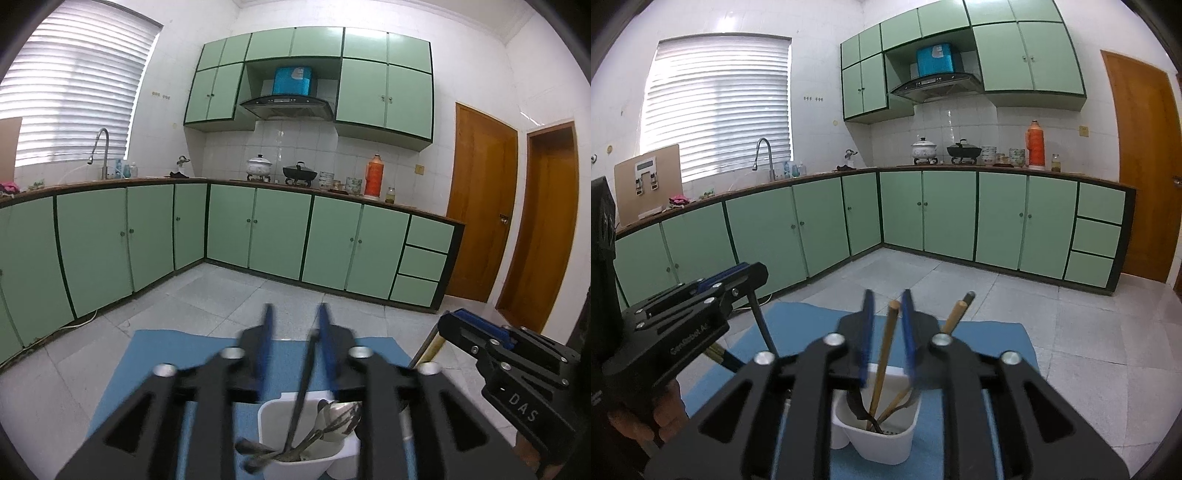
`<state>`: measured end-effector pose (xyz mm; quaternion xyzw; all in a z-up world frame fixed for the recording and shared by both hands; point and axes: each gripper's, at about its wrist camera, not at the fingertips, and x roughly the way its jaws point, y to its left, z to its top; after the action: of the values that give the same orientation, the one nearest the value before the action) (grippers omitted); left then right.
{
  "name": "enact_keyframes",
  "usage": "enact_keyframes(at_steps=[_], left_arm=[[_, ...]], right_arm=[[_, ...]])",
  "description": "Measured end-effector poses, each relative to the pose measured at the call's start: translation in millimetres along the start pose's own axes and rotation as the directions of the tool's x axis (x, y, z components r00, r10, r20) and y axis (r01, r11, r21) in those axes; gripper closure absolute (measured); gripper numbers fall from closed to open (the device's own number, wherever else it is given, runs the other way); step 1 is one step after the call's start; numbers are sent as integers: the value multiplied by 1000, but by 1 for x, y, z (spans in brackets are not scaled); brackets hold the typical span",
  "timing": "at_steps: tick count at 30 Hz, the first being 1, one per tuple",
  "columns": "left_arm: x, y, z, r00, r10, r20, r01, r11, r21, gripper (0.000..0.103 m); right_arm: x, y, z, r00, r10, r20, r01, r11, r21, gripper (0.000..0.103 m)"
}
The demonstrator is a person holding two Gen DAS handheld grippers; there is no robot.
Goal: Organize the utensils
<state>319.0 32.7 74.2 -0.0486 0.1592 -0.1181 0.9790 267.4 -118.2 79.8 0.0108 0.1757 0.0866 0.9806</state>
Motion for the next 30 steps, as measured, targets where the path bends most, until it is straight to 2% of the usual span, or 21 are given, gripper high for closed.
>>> enact_keyframes(at_steps=[5,13,16,22,30], left_arm=[[-7,2,1,1000,4,17,-4,1000,1,59],[-30,6,-3,997,32,66,-34,999,22,28],[-42,6,-6,995,38,89,-41,999,30,21],[-61,10,-17,994,43,103,-46,999,28,16],[-79,19,-40,995,61,75,-63,998,18,11]], right_arm=[[-11,-6,1,999,-14,30,14,1000,-9,69],[-33,-16,-5,998,-24,64,24,1000,2,50],[-42,-19,-12,997,-19,71,18,1000,14,45],[-57,-22,-26,998,-10,69,8,1000,25,40],[-73,-26,-49,999,-8,49,6,999,46,33]])
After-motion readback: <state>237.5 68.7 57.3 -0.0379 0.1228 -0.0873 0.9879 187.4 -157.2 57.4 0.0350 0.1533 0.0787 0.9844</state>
